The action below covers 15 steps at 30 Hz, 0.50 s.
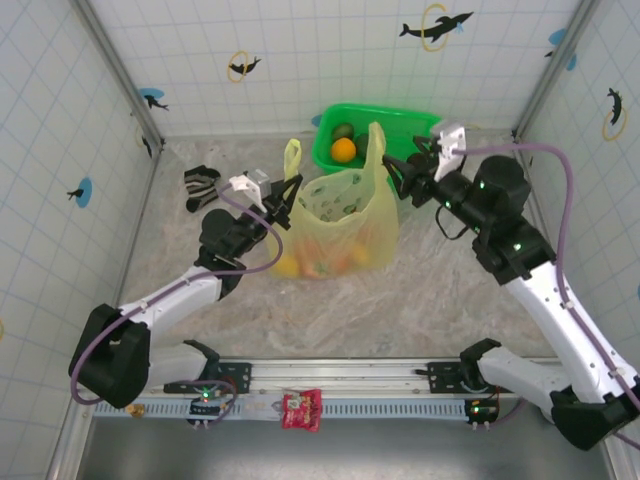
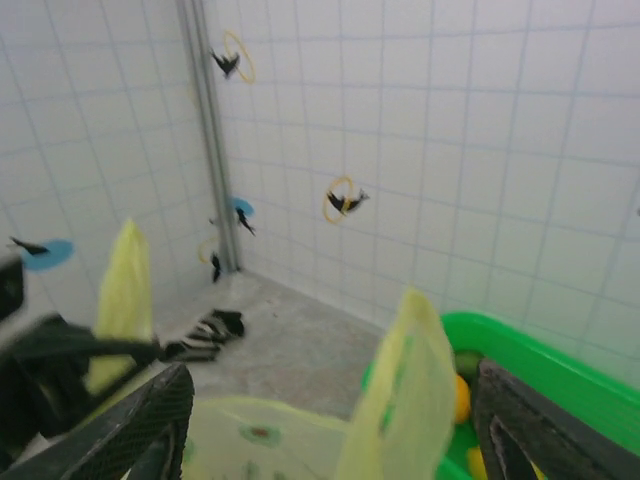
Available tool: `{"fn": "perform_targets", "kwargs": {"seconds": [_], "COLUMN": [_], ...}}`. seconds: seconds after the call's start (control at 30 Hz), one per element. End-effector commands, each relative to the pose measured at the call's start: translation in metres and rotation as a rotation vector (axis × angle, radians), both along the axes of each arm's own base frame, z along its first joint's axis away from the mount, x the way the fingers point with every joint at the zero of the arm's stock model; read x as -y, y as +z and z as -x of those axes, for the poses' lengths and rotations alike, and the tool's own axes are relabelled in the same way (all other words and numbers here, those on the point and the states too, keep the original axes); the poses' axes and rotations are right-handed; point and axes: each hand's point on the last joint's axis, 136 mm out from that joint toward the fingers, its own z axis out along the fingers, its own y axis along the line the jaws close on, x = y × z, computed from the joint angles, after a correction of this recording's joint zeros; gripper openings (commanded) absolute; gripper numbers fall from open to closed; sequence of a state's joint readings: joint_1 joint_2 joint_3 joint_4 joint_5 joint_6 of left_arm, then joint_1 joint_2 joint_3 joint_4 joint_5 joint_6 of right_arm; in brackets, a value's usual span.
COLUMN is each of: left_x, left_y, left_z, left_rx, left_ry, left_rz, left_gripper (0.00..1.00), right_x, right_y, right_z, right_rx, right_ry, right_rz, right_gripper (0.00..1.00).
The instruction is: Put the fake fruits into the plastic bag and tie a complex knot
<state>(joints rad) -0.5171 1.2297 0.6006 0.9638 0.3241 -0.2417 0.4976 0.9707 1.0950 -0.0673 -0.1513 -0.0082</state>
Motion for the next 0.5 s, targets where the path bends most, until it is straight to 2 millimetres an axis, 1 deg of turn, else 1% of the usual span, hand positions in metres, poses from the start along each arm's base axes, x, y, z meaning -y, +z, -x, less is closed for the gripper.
{"fn": "perform_targets", "kwargs": {"seconds": [0.0,0.07,0.1,0.17,0.2,0.27,0.37,0.47], "left_x": [-0.004,-0.004,-0.005,-0.006,-0.006,-0.006,-0.005,-0.004], "left_y": [0.013,0.013,0.013,0.013,0.012,0.012,0.012,0.014], "left_z": [0.007,0.008,0.009,0.012,0.013,0.015,0.018,0.021], "left_rx": [0.049,0.052,0.058,0.065,0.066,0.072,0.078,0.088], "left_ry": [0.009,0.01,0.008,0.005,0.003,0.001,-0.011,-0.029], "left_rz": [-0.001,-0.005,-0.005,-0.005,-0.006,-0.007,-0.01,-0.012], "left_gripper": [0.0,0.0,0.0,0.0,0.0,0.0,0.0,0.0], "right_x": [0.006,0.005,0.003,0.001,0.0,0.001,-0.004,-0.009], "right_y": [-0.02,-0.037,-0.047,-0.06,-0.064,-0.064,-0.066,-0.061], "right_z": [-0.006,-0.013,-0.016,-0.02,-0.022,-0.028,-0.034,-0.044], "right_rx": [0.146,0.111,0.087,0.072,0.082,0.107,0.114,0.093], "right_ry": [-0.008,0.032,0.068,0.133,0.167,0.212,0.297,0.405], "right_rz": [0.054,0.058,0.055,0.044,0.037,0.016,0.005,-0.053], "right_gripper": [0.85,0.88,0.92,1.0,1.0,1.0,1.0,1.0]}}
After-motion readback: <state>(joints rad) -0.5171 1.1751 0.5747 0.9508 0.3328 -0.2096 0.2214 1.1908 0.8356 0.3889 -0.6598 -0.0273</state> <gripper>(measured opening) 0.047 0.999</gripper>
